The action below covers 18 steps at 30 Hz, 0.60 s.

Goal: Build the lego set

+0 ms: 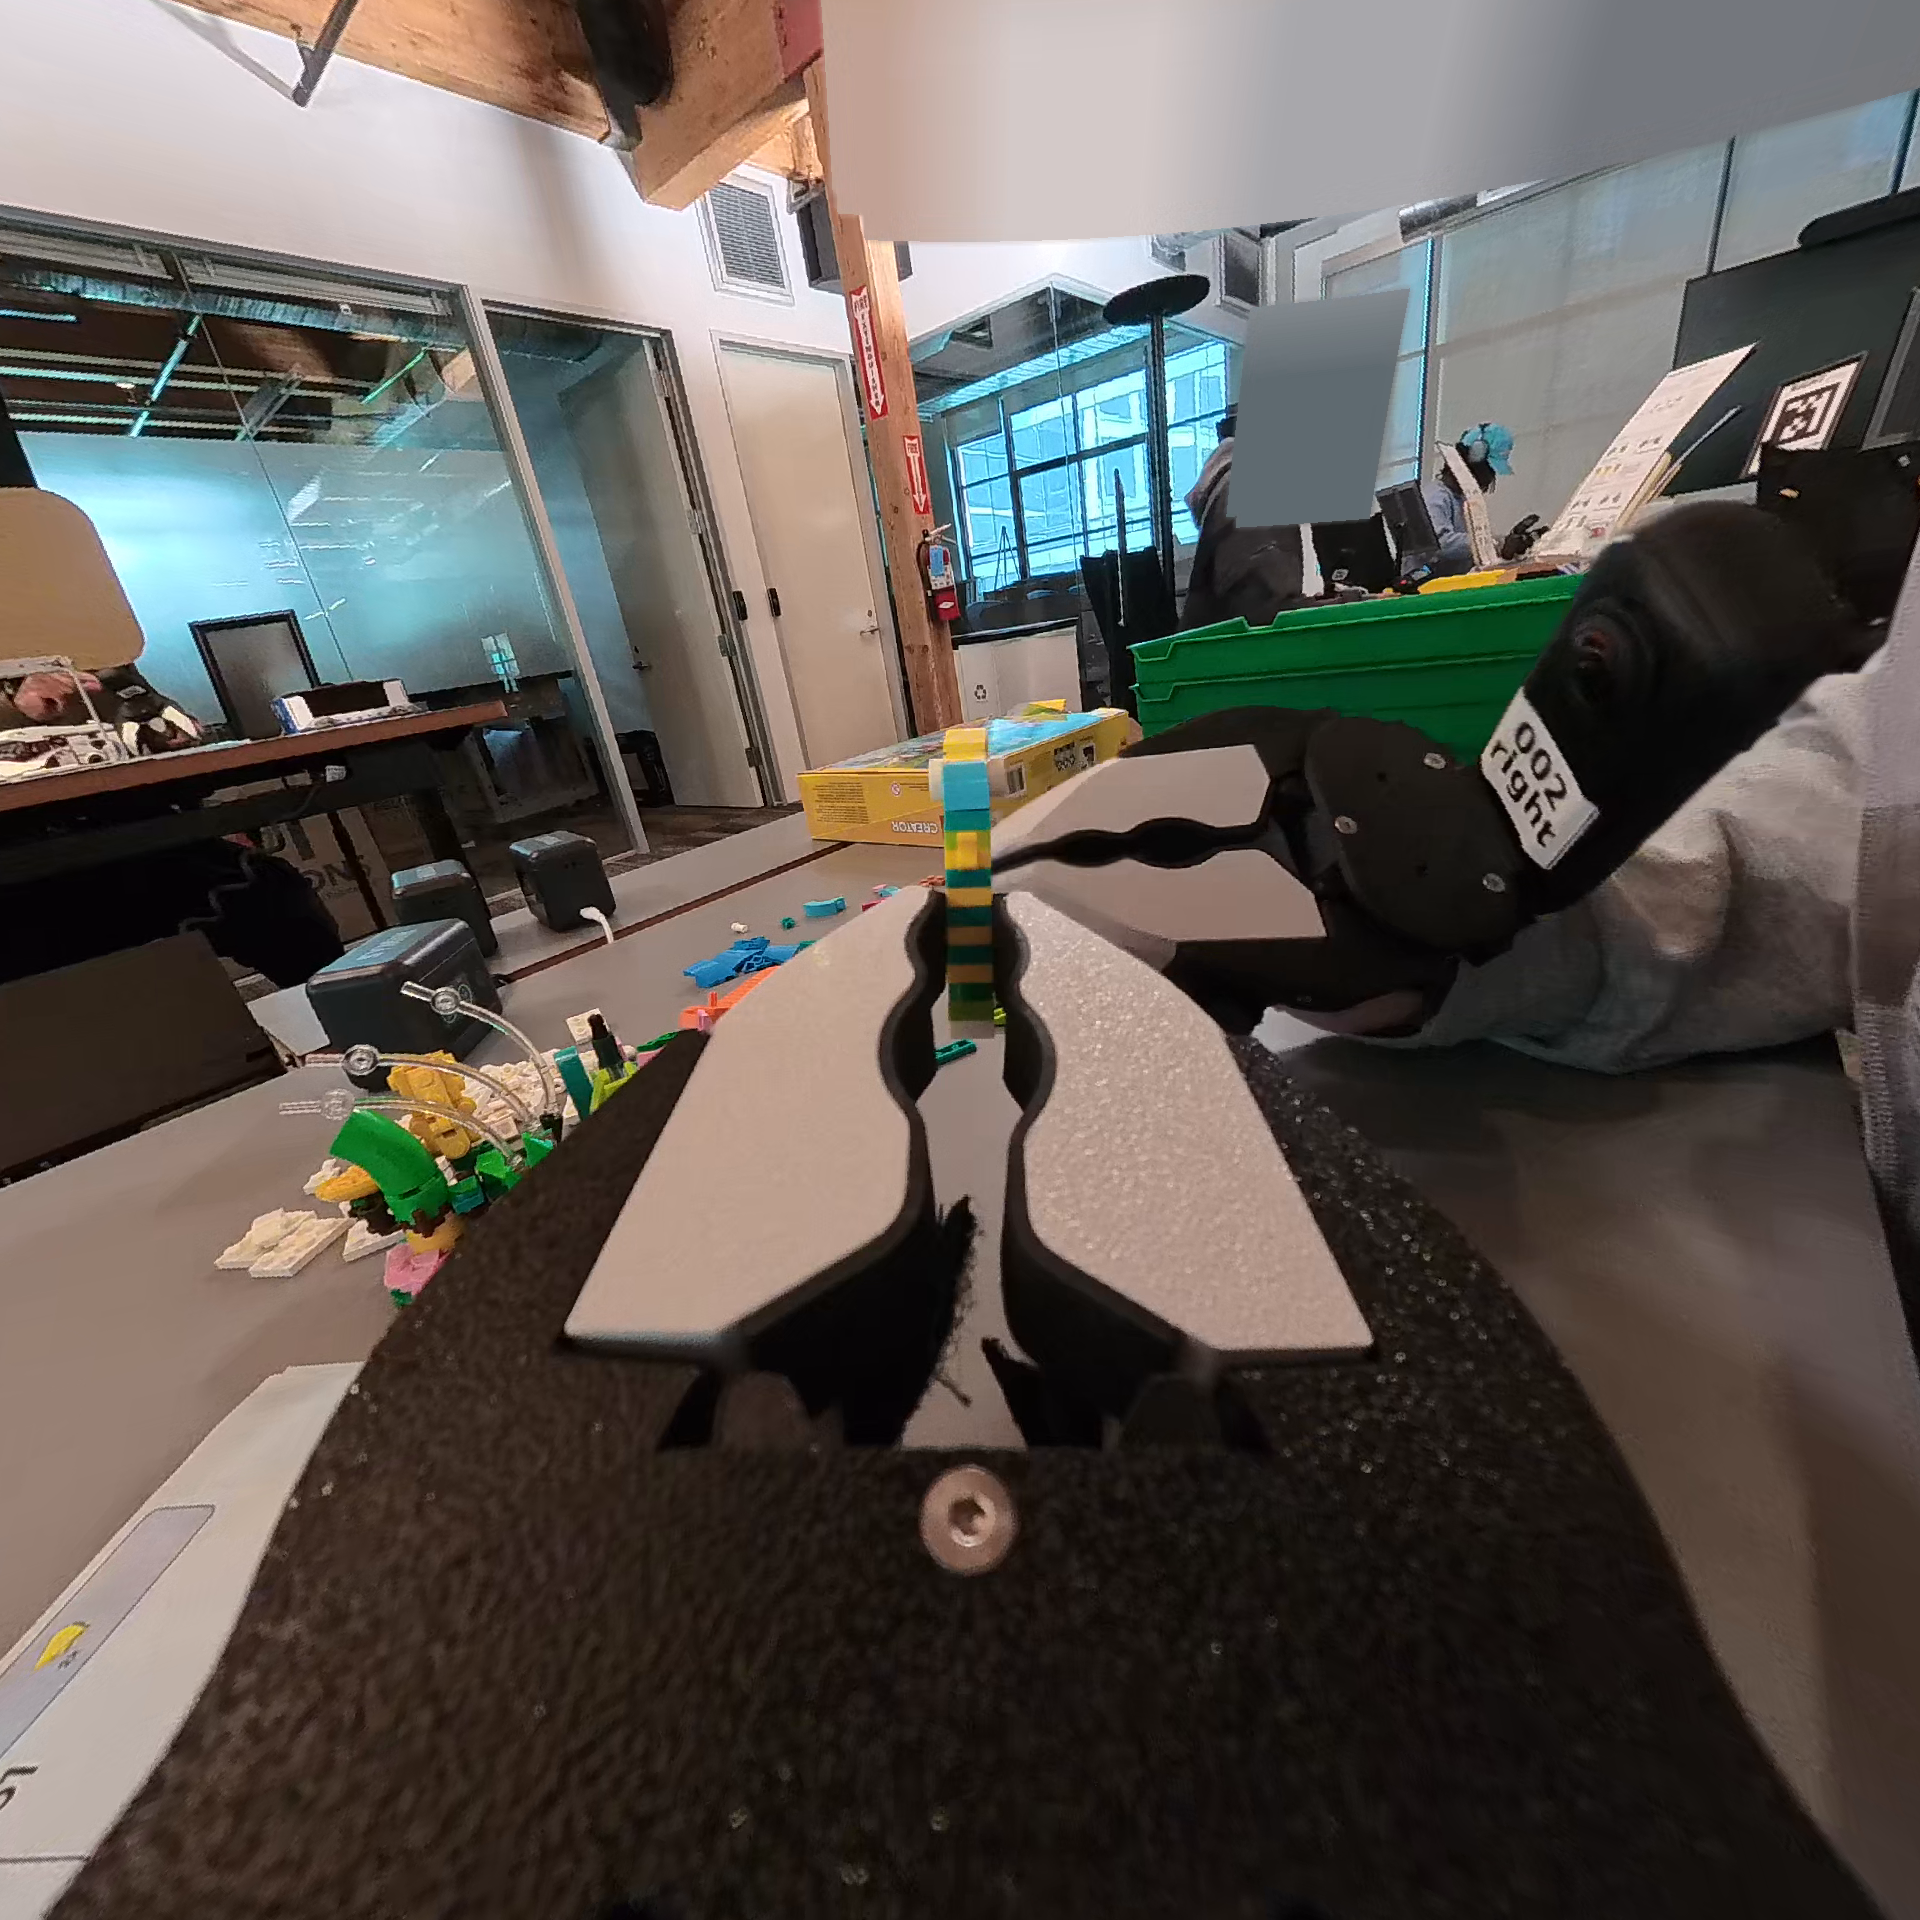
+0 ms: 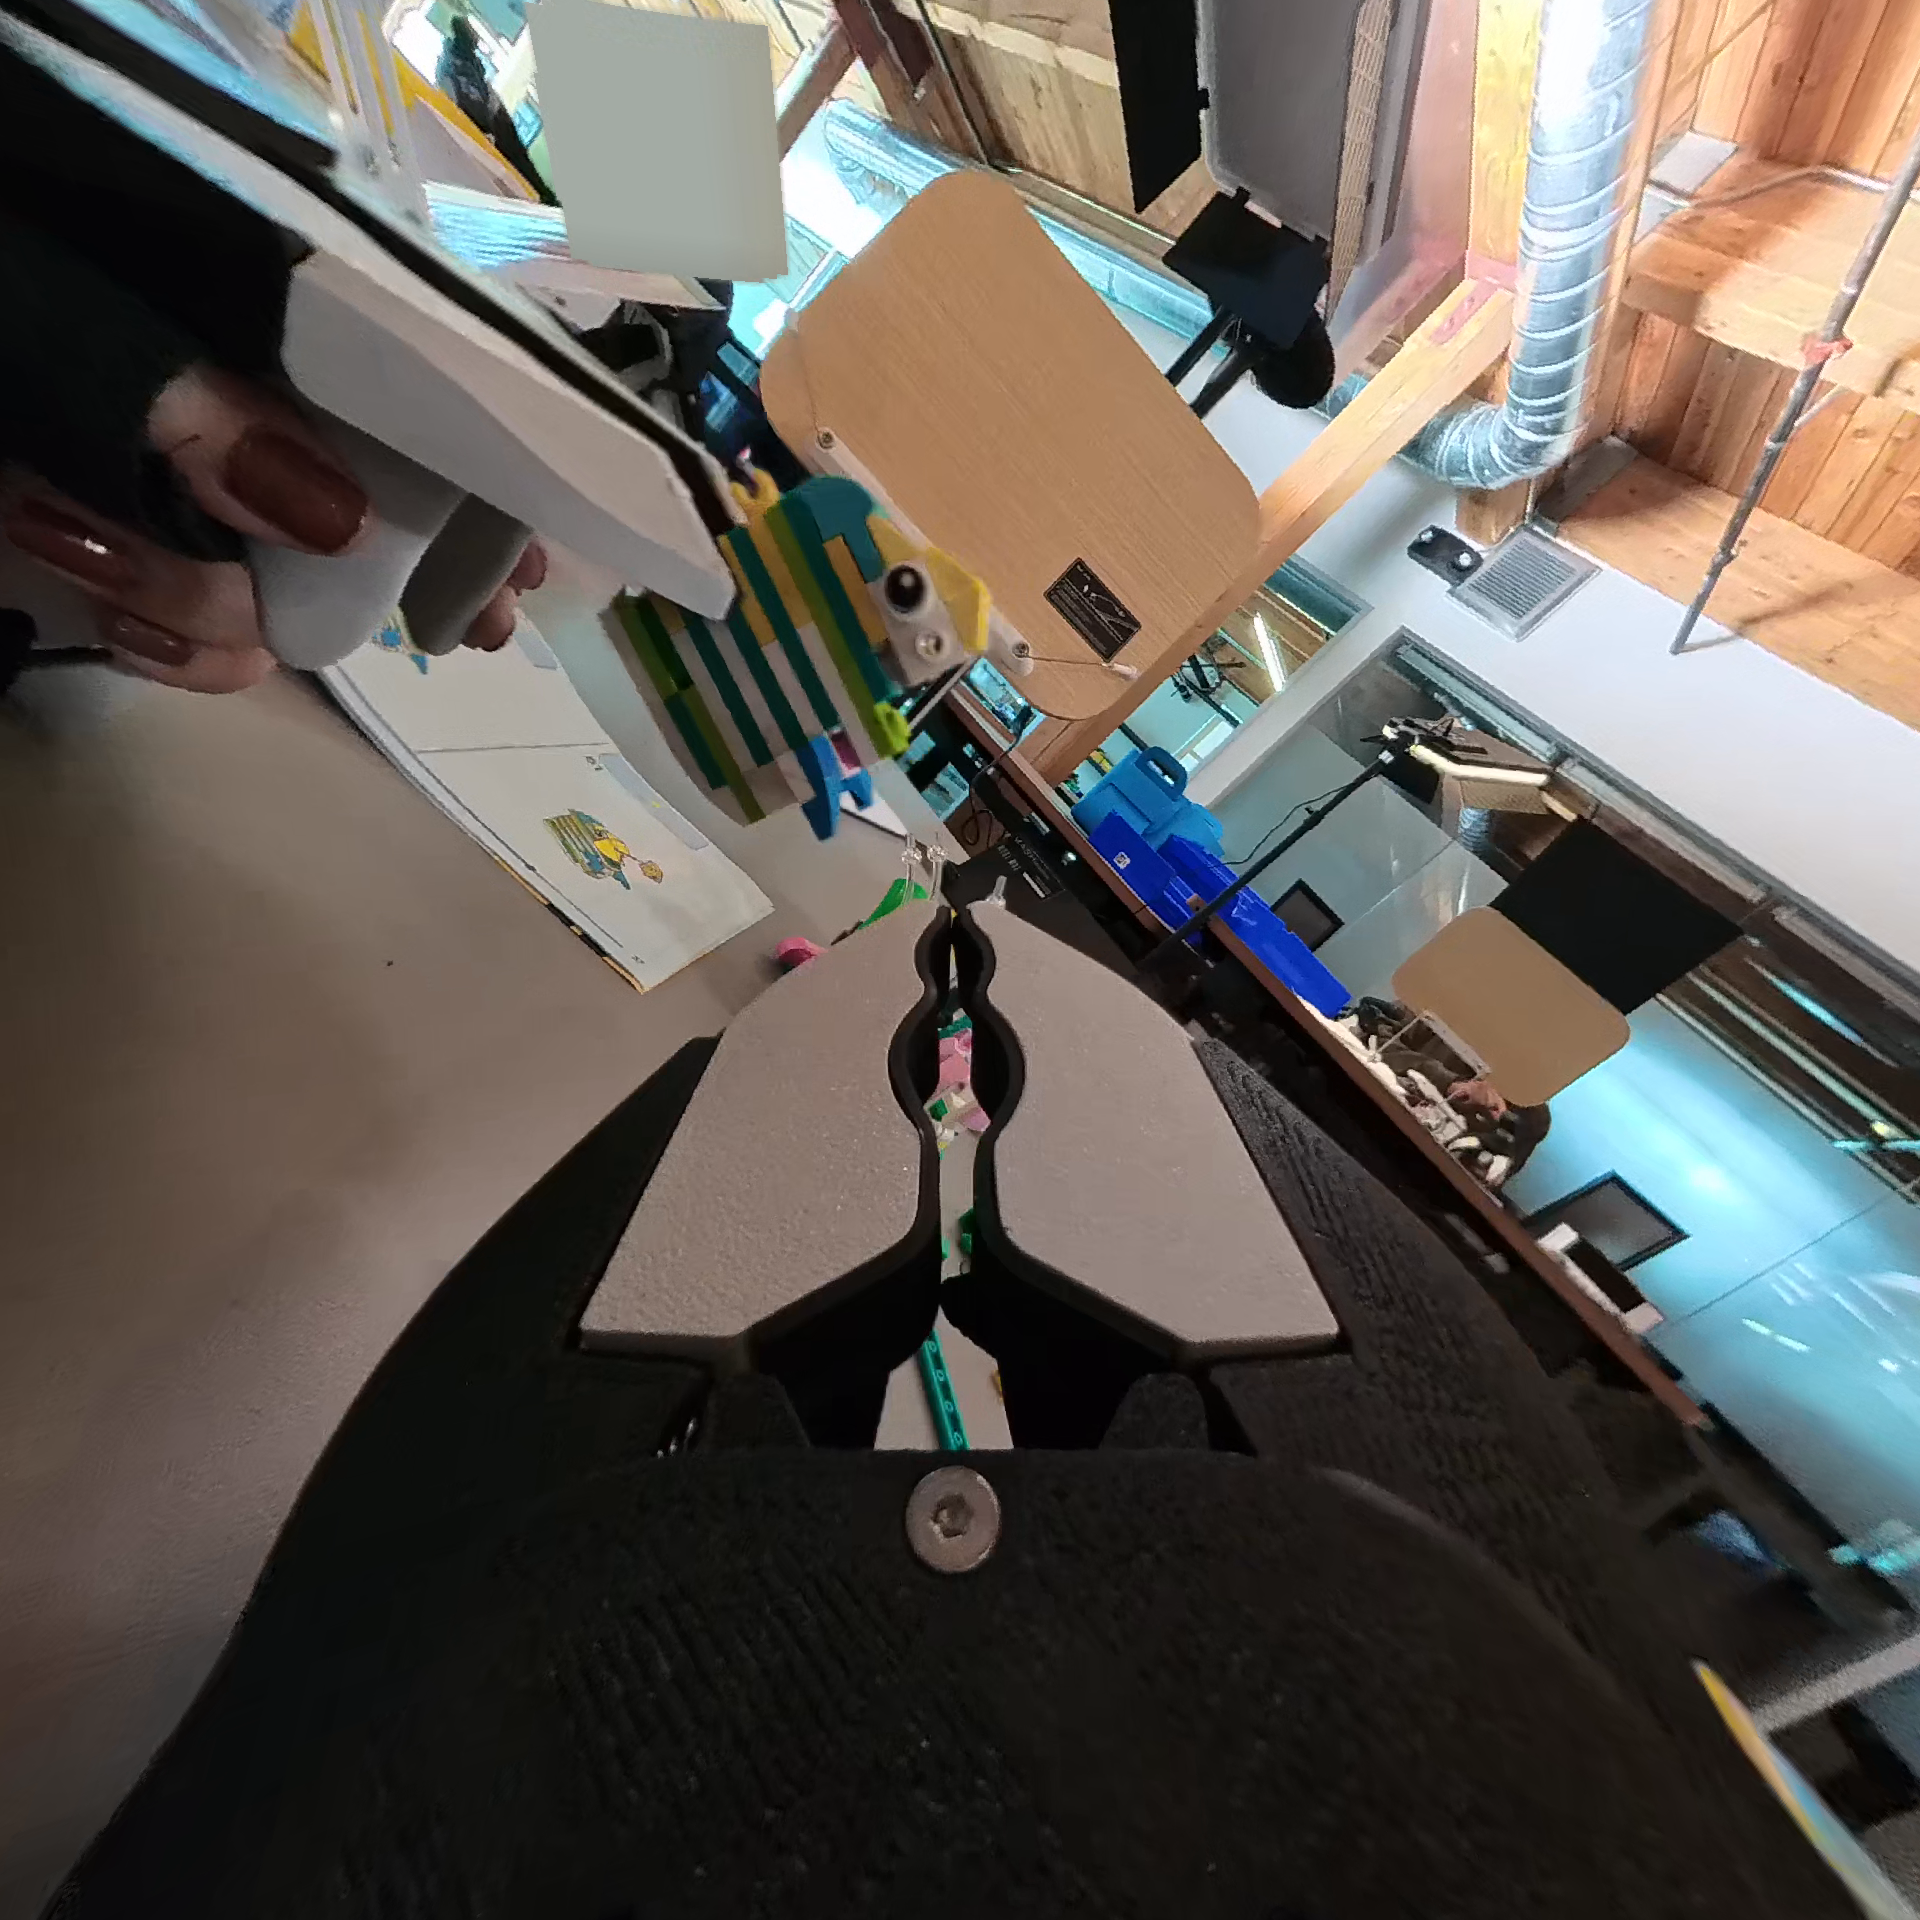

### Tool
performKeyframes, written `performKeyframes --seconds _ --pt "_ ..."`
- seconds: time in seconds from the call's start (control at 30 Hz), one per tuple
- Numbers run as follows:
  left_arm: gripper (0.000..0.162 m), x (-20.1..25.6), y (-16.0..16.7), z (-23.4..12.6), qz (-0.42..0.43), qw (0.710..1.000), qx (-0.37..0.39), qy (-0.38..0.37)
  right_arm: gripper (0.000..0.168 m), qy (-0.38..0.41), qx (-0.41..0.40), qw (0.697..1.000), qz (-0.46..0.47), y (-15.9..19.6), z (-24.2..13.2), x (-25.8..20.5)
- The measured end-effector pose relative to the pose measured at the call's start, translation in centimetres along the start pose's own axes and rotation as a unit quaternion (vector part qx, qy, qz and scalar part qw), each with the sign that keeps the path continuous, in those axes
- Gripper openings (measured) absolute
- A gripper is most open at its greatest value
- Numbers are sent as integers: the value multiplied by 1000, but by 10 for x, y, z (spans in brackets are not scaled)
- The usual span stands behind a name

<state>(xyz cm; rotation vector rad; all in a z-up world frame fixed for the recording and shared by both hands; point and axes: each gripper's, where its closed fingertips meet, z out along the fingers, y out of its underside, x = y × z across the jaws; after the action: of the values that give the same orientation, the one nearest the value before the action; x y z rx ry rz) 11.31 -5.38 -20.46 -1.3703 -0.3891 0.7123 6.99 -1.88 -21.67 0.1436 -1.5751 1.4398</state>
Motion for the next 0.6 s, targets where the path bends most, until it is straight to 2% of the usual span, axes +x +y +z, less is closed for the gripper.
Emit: performKeyframes --seconds 0.1,0.23,0.3,0.37,0.43,0.47,0.5,0.6 --pt "8 -1 0 0 -3 1000 0 -2 0 2 -13 999 52 7 1 9" --pt "8 -4 1 0 -4 1000 0 -8 0 -13 -20 983 184 0 -13 44" --pt "8 -5 1 -1 -3 1000 0 -11 4 -21 -76 982 172 17 -31 68" --pt "7 -6 0 -1 -4 1000 3 -14 3 -82 -180 970 141 52 -61 82" --pt "8 -6 -3 -2 -3 1000 13 -17 6 -150 -305 927 161 92 -102 93" --pt "8 -6 -3 -2 -4 1000 13 -17 15 -170 -363 900 172 110 -123 100" --pt "8 -6 -2 -2 -5 1000 10 -16 16 -183 -413 876 170 127 -142 108" --pt "7 -6 -1 -2 -6 1000 9 -15 15 -230 -522 813 116 163 -182 128"
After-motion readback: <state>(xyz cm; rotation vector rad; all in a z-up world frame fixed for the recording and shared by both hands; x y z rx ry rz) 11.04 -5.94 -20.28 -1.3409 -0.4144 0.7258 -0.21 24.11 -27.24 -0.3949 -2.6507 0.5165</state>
